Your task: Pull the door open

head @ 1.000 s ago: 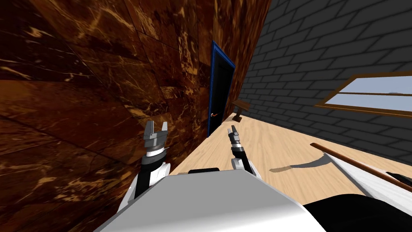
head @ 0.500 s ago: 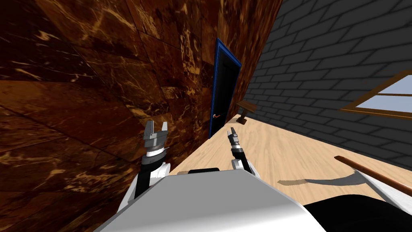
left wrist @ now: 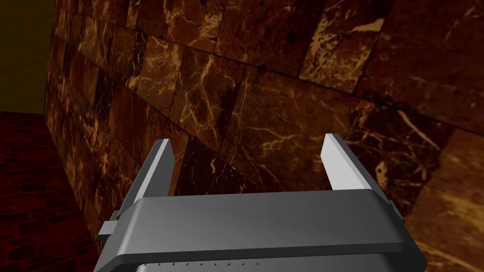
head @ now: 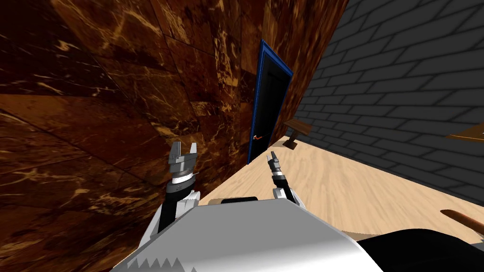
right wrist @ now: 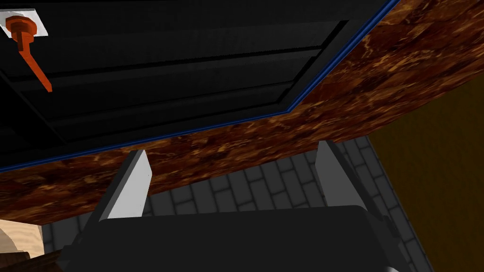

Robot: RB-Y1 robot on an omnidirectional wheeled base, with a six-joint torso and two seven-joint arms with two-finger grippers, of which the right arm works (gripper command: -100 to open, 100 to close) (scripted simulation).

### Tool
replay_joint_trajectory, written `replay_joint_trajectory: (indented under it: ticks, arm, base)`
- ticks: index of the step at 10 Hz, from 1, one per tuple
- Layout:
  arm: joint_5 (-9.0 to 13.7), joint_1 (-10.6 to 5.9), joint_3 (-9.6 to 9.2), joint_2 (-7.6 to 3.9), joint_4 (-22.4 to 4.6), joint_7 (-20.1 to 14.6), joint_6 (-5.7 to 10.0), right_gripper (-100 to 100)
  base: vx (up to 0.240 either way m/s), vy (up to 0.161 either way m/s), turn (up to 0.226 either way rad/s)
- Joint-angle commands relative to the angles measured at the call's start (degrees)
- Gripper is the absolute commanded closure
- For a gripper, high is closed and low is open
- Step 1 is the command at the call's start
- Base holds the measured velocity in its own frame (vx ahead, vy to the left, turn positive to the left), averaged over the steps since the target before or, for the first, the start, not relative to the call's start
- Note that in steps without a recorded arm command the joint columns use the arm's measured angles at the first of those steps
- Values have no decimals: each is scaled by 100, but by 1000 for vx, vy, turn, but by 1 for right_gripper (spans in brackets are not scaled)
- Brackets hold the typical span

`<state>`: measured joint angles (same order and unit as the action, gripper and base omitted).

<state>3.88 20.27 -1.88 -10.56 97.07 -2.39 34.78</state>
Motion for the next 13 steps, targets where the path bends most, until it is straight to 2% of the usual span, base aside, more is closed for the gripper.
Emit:
replay_joint_trajectory:
  ticks: [1, 13]
  arm:
    - [25, -18, -20, -41, -230, -52, 128, -100]
    - [282, -323, -50, -478, -1884, -501, 799, -100]
  base:
    - [69, -83, 190]
    - [59, -89, 168]
